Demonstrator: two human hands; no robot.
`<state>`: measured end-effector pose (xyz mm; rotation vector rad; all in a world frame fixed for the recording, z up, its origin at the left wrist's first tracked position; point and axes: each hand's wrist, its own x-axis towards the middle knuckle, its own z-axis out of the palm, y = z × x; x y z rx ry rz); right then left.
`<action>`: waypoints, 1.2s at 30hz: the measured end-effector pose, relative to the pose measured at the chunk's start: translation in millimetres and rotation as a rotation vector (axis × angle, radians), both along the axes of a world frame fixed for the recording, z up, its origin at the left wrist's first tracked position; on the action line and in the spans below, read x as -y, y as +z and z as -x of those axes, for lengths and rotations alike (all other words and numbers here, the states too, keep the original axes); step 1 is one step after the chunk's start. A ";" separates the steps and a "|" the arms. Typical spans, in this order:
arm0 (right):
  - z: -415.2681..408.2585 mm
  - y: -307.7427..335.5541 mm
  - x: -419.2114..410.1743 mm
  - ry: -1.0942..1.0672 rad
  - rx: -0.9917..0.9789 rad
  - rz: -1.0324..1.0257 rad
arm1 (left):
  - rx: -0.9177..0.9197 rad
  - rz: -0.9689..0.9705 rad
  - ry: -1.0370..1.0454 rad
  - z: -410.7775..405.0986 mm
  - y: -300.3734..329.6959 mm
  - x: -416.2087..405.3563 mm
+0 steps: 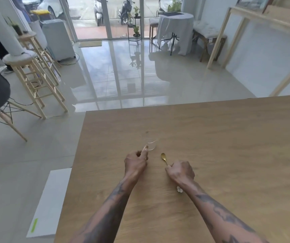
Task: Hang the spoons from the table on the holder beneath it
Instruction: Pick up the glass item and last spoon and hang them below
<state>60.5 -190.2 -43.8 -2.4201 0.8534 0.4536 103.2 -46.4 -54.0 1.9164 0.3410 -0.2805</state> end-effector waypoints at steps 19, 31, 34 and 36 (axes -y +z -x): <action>76.6 74.8 22.8 0.059 0.376 -0.181 | 0.130 0.109 0.126 114.7 62.9 -5.0; 239.0 124.3 1.0 0.231 0.480 -0.287 | 0.212 0.138 0.262 307.1 77.4 -28.1; 278.0 109.4 -10.8 0.267 0.426 -0.303 | 0.185 0.156 0.266 353.4 61.1 -35.7; 296.8 91.9 -20.7 0.266 0.409 -0.317 | 0.167 0.168 0.278 379.5 47.4 -42.3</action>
